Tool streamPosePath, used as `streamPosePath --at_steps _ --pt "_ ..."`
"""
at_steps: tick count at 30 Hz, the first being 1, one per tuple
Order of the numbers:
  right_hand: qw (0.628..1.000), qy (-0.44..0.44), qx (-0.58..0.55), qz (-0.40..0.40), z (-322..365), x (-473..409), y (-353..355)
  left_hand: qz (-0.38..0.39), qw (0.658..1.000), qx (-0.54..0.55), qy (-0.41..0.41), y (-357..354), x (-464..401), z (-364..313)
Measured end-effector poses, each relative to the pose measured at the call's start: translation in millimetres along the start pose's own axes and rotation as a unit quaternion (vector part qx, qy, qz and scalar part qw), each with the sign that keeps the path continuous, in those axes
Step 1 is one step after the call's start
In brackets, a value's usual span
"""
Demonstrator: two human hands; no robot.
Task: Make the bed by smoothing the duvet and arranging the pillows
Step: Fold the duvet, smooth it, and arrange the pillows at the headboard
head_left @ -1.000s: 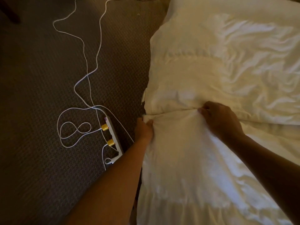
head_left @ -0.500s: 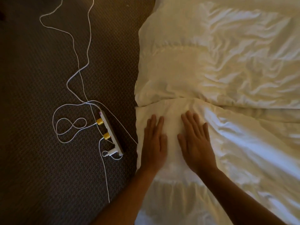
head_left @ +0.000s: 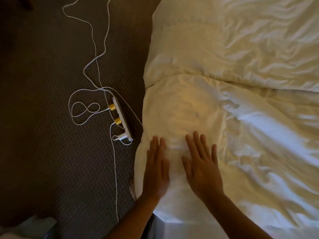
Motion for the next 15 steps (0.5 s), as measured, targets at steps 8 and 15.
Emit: streamPosePath --at_steps 8,15 --pt "0.99 -0.125 0.058 0.007 -102 80 -16 -0.093 0.972 -0.052 0.21 -14 70 55" --pt "0.992 -0.063 0.081 0.074 -85 133 -20 0.006 0.977 -0.193 0.091 -36 102 -1"
Point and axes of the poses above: each hand's wrist, its own x-axis away from the middle knuckle, its own y-axis out of the back of the hand, z = x × y, the point moved 1 cm from there along -x, towards the middle knuckle
